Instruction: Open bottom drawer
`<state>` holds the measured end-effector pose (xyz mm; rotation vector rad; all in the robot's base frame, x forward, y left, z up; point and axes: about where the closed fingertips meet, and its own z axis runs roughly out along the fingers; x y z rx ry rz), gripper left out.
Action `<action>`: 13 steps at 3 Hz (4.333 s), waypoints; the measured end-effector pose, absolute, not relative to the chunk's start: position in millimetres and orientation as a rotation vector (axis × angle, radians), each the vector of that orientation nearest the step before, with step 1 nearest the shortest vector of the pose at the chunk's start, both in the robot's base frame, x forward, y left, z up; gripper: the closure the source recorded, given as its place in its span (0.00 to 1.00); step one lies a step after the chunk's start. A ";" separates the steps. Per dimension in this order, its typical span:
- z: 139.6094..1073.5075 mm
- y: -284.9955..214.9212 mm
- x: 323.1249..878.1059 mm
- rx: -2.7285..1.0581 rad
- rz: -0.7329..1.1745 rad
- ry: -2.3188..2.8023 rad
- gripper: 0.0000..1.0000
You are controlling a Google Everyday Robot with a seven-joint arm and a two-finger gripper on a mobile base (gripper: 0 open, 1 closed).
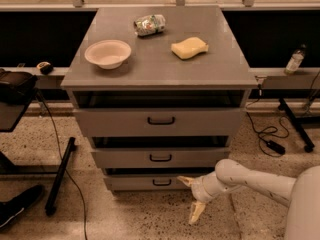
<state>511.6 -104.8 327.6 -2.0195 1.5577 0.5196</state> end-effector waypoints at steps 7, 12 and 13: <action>184.8 -208.9 624.1 -1.972 0.095 1.851 0.01; 189.2 -176.3 601.4 -1.986 0.290 1.896 0.42; 189.2 -176.3 601.4 -1.986 0.290 1.896 0.24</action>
Offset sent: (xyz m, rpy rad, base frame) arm 0.0745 -0.0549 -0.0429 -0.1570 -0.0175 -0.0886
